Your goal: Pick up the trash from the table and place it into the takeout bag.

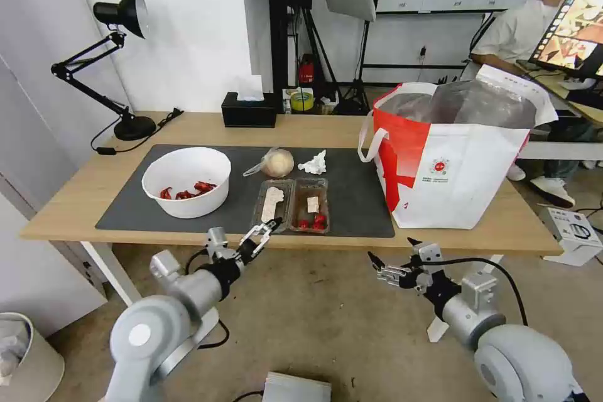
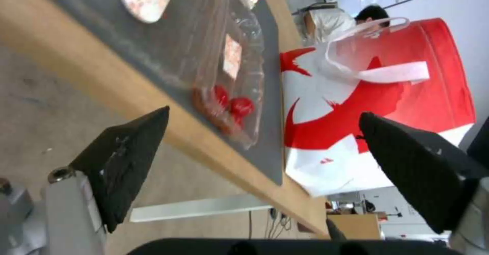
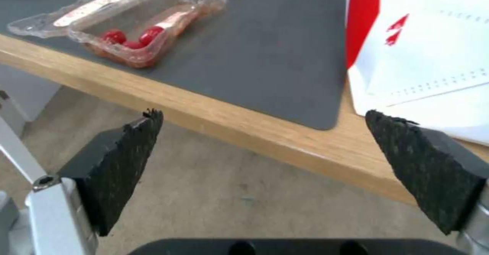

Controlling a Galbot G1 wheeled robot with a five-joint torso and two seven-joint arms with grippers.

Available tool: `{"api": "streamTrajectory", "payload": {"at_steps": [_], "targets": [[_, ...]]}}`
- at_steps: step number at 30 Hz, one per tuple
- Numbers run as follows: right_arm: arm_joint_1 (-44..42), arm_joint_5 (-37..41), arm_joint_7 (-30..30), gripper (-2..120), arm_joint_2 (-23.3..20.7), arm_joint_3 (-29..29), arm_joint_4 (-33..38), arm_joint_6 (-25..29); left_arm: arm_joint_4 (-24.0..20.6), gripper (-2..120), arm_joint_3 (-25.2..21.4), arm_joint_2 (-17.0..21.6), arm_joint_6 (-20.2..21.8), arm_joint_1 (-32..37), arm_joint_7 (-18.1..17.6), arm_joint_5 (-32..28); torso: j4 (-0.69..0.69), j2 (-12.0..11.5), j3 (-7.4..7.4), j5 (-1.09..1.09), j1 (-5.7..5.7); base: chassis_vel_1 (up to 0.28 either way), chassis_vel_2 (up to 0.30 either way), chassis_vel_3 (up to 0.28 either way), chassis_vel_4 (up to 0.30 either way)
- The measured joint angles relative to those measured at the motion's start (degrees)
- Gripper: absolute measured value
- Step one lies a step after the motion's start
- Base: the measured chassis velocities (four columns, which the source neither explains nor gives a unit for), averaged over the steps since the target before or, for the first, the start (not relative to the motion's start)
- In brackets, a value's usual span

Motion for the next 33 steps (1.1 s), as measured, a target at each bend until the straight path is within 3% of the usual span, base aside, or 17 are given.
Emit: {"api": "streamTrajectory", "payload": {"at_steps": [9, 33], "targets": [[-0.08, -0.06, 0.04, 100, 0.34, 0.53, -0.17, 0.12, 3.85, 100, 1.95, -0.97, -0.12, -4.7, -1.59, -0.09, 0.0, 0.0, 0.0, 0.0, 0.0, 0.0, 0.0, 0.0, 0.0], [-0.44, -0.12, 0.08, 100, 0.77, 1.39, -0.48, 0.48, 7.47, 100, 4.26, -2.44, 0.69, -7.05, -4.91, -0.6, 0.01, 0.0, 0.0, 0.0, 0.0, 0.0, 0.0, 0.0, 0.0]]}}
